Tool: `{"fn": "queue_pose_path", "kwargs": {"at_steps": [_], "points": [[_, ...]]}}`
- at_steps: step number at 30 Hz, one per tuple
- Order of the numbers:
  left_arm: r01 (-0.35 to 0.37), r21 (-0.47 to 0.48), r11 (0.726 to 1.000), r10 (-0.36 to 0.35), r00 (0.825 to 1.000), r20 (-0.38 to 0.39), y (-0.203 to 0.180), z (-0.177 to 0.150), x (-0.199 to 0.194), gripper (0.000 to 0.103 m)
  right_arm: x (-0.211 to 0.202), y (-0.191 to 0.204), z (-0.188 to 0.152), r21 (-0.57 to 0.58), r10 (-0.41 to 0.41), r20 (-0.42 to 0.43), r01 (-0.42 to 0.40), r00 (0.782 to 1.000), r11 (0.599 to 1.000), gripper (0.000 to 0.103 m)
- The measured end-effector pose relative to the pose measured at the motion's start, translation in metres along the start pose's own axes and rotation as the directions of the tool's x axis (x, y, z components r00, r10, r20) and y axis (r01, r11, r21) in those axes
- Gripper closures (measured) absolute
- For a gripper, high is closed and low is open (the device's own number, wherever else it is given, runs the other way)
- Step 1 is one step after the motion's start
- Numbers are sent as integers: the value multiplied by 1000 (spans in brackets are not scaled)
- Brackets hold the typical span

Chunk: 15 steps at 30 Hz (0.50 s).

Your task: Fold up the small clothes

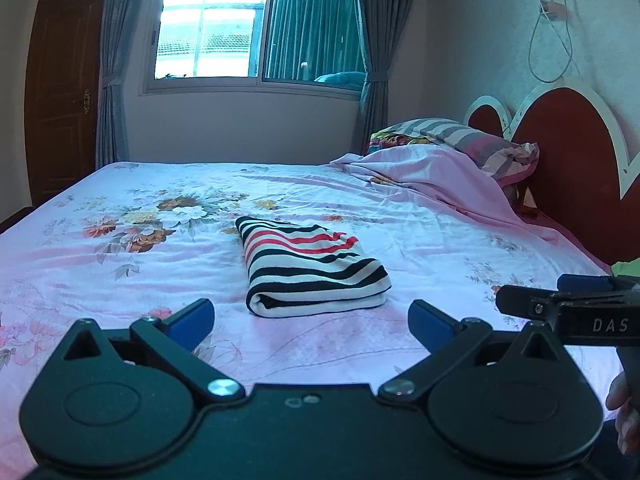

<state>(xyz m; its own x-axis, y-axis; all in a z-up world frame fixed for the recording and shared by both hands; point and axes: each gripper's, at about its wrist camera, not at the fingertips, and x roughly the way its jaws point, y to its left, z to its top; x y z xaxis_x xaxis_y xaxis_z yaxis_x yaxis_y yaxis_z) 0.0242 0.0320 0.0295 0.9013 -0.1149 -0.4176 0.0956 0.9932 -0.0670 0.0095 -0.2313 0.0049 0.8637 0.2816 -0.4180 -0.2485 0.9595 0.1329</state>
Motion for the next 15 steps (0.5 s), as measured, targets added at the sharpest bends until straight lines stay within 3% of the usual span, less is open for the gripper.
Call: {"fn": "queue_pose_path", "kwargs": {"at_steps": [15], "points": [[8,10,1000,-8,1000,4,0,1,1,1,1,-3,2,-9,6,6,-6,1000,1000,0]]}}
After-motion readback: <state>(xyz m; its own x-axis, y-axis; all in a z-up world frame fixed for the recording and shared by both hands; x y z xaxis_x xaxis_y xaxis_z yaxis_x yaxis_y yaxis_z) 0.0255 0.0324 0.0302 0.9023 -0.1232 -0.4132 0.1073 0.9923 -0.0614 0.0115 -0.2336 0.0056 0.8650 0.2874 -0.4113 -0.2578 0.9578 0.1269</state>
